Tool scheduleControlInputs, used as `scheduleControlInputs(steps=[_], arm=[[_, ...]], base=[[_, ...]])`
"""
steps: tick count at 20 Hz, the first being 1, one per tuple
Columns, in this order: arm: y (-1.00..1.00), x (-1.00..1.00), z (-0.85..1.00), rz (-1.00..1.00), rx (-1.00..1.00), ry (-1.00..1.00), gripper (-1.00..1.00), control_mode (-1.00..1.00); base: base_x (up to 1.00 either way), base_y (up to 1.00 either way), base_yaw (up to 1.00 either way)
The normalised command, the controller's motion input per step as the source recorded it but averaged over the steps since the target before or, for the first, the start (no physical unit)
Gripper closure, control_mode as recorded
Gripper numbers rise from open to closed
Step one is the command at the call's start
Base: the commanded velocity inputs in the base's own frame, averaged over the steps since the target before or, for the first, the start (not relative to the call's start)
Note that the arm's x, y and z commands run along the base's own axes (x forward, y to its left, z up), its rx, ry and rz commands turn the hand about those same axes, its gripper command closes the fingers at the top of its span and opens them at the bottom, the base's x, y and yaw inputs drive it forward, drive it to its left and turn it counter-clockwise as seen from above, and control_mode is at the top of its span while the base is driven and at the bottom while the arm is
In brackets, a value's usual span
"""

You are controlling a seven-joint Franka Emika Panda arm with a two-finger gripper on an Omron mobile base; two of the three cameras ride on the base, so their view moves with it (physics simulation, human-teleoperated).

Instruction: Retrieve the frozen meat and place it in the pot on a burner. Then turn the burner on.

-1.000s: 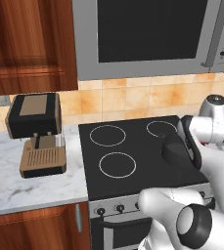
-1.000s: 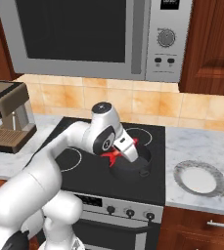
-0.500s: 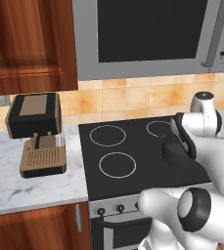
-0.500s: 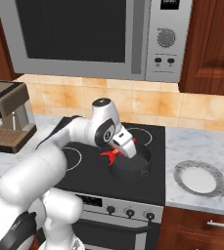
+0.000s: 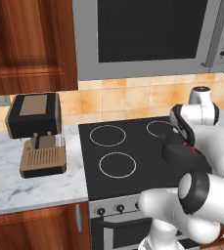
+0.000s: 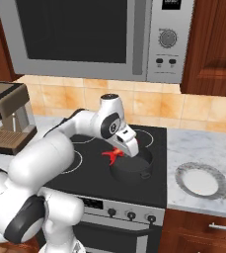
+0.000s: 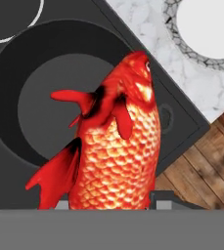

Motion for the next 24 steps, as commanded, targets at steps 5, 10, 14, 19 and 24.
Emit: scheduleControlInputs(steps=[5,10,14,19,24], arm=[[0.00,0.00,-0.02,0.00,0.09,0.00,1.00,-1.00],[0.00,0.07,-0.10,0.00,0.01,0.00,1.00,-1.00],[0.00,0.19,-0.17,0.01,0.00,0.00,1.00,-1.00],[0.00,0.12,-0.24,0.01,0.00,0.00,1.00,-1.00],[0.00,0.01,-0.24,0.00,0.00,0.00,1.00,-1.00]], base=[[0.00,0.00,0.00],[0.00,0.00,0.00],[0.00,0.00,0.00],[0.00,0.00,0.00],[0.00,0.00,0.00]])
